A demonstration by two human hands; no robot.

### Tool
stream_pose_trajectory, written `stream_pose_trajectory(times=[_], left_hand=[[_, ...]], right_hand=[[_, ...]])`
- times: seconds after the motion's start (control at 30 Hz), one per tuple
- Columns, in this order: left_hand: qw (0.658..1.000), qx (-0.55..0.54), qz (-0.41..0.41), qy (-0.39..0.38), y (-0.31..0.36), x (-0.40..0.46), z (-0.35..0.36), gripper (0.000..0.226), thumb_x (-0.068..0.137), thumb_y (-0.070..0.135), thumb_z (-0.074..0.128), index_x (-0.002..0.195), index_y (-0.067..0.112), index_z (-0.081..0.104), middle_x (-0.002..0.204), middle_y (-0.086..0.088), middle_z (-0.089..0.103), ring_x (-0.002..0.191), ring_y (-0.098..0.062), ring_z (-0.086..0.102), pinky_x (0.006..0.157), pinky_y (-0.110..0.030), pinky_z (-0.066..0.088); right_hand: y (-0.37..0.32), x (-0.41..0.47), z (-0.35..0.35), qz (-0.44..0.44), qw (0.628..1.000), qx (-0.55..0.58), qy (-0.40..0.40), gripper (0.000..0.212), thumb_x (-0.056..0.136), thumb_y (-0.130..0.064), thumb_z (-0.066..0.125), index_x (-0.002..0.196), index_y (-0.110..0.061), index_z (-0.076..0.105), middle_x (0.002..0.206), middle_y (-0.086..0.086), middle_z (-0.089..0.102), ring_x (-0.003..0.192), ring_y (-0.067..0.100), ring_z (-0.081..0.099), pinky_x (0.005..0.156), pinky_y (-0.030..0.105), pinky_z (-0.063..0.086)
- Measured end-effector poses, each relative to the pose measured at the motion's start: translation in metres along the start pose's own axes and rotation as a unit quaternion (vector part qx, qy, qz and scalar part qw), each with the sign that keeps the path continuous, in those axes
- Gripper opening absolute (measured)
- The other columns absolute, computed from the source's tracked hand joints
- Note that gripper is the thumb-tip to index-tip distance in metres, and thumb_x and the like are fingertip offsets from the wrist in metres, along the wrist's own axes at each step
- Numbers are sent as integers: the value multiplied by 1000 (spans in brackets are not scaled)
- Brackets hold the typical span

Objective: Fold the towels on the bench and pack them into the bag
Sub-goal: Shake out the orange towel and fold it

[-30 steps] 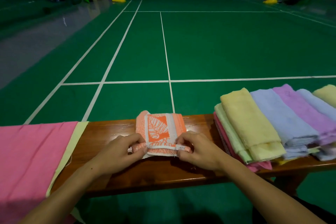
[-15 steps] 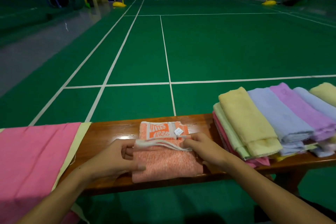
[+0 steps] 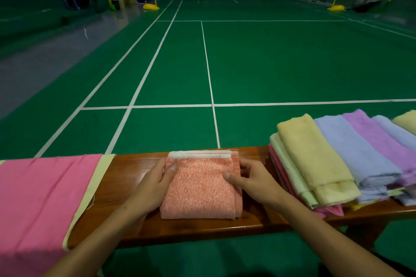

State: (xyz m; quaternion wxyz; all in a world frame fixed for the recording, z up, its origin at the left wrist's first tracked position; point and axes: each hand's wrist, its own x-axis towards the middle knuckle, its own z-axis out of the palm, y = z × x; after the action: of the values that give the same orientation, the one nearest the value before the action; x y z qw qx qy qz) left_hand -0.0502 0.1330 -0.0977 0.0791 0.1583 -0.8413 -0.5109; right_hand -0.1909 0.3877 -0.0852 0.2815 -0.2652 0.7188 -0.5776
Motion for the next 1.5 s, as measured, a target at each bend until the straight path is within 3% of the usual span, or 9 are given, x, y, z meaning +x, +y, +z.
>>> stream_pose_trajectory(times=[0.37, 0.63, 0.77, 0.93, 1.0, 1.1, 1.23, 1.37, 1.5], left_hand=[[985, 139, -73, 73, -25, 37, 20, 36, 107, 53, 46, 123, 24, 60, 107, 10, 68, 94, -8, 64, 89, -45, 58], [929, 349, -27, 119, -13, 23, 12, 32, 101, 66, 50, 110, 35, 47, 76, 14, 63, 65, -1, 60, 61, -33, 58], [920, 359, 3, 156, -5, 19, 3, 37, 98, 62, 59, 118, 32, 48, 87, 15, 65, 72, -1, 59, 58, -29, 55], [927, 321, 154, 115, -5, 12, 16, 46, 102, 58, 56, 141, 34, 56, 144, 18, 54, 128, -1, 52, 101, -34, 53], [938, 318, 132, 43, -7, 6, 30, 58, 105, 64, 44, 157, 38, 43, 165, 21, 31, 155, -3, 25, 125, -35, 25], [915, 394, 90, -11, -10, 1, 41, 70, 106, 69, 27, 167, 37, 16, 173, 13, -4, 160, -8, -12, 125, -33, -8], [894, 443, 60, -21, -20, 6, 33, 80, 103, 77, 13, 168, 33, -2, 173, 9, -18, 158, -11, -21, 126, -39, -11], [902, 423, 83, -31, -19, 8, 21, 80, 103, 76, 24, 169, 31, 10, 174, 10, -10, 160, -9, -15, 123, -33, -5], [922, 354, 156, 7, -12, -2, 2, 50, 101, 63, 54, 146, 42, 54, 162, 20, 38, 152, 1, 23, 126, -34, 22]], right_hand=[[19, 38, 12, 38, 970, -200, 130, 26, 100, -31, 68, 124, -21, 70, 112, -12, 74, 101, 7, 70, 92, 40, 62], [20, 35, 10, 42, 946, -290, 141, 32, 93, -34, 77, 119, -22, 62, 106, -13, 70, 89, 4, 66, 74, 25, 57], [12, 28, 6, 57, 909, -379, 163, 47, 94, -52, 72, 128, -27, 52, 102, -14, 68, 89, 8, 64, 71, 30, 52], [1, 11, 25, -107, 839, -486, 219, 44, 104, -48, 52, 138, -22, 55, 134, -1, 55, 124, 17, 45, 107, 36, 44], [1, 3, 46, -140, 852, -482, 150, 50, 108, -48, 41, 149, -21, 49, 153, 0, 45, 145, 17, 33, 123, 40, 32], [21, -2, 61, -92, 843, -529, 28, 66, 111, -56, 21, 166, -20, 21, 175, 7, 9, 162, 29, -3, 132, 50, 7], [27, 3, 42, -28, 836, -546, -39, 73, 110, -62, 14, 168, -23, -7, 173, -4, -19, 155, 25, -30, 129, 48, -11], [21, 8, 23, -45, 843, -535, -37, 81, 106, -69, 25, 169, -20, 8, 176, -7, -4, 160, 25, -19, 127, 47, -6], [13, 8, 9, -145, 869, -474, 7, 63, 103, -58, 52, 156, -24, 47, 165, -9, 38, 157, 11, 19, 129, 44, 24]])
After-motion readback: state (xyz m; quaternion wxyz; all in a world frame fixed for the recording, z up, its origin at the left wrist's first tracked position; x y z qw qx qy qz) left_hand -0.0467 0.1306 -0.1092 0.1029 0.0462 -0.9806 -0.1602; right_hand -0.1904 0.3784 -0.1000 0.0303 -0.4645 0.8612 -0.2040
